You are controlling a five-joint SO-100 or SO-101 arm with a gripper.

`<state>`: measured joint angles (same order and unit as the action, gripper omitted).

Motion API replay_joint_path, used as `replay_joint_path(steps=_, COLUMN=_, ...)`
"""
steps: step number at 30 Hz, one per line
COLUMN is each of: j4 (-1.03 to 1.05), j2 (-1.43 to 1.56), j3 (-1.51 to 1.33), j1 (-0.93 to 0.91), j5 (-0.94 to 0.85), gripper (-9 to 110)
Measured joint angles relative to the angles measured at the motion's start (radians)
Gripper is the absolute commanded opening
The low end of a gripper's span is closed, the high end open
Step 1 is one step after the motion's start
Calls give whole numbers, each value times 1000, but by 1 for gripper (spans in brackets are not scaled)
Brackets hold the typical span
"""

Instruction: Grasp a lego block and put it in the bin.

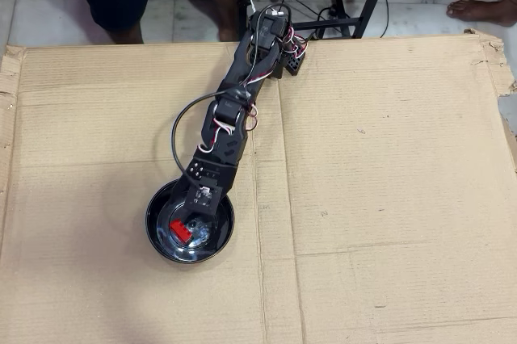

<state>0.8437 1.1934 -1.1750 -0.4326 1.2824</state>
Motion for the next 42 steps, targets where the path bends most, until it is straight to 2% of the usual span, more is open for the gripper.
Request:
replay_joint_path(steps=8, j4=150, j2=107, j3=0, j1=92, j5=0, gripper=30)
replay_joint_path(steps=26, j4=272, j2=242, j3=-58, j1=324, j5=-8, gripper=30)
replay_joint_path(steps=33, j4=268, j2=370, j3=-202, j1=394, j5=-8, gripper=18)
replay_joint_path(steps=42, j4=268, j2=528, j3=-380, j1=489, j5=-2, gripper=16)
